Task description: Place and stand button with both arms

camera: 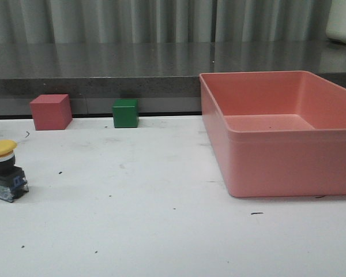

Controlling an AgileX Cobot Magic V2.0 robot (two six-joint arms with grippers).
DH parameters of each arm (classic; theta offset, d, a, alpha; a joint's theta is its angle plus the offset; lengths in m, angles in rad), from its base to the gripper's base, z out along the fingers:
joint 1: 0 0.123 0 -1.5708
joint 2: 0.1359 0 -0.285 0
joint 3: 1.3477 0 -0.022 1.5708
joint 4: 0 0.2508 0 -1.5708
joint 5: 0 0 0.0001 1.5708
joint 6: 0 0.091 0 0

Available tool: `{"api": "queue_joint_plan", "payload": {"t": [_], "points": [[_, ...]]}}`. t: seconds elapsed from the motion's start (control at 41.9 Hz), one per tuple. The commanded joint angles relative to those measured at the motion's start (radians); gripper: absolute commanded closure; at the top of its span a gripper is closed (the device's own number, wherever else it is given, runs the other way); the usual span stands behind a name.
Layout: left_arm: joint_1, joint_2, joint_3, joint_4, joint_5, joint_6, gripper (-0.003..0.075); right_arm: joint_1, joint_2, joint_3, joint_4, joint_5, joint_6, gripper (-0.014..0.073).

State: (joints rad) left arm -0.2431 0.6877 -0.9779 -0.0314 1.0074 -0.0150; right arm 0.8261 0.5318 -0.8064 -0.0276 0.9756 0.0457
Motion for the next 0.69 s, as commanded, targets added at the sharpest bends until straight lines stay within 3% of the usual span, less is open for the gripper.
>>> {"api": "queue_joint_plan", "payload": {"t": [0.0,0.668], "points": [[0.001,-0.048,-0.011,-0.024,-0.027,-0.001,0.0246,0.001,0.005,-0.023,-0.01,-0.062,-0.009,0.0145],[0.001,-0.111,0.005,-0.026,-0.029,-0.001,0.0246,0.001,0.005,-0.023,-0.01,-0.062,-0.009,0.0145]]}}
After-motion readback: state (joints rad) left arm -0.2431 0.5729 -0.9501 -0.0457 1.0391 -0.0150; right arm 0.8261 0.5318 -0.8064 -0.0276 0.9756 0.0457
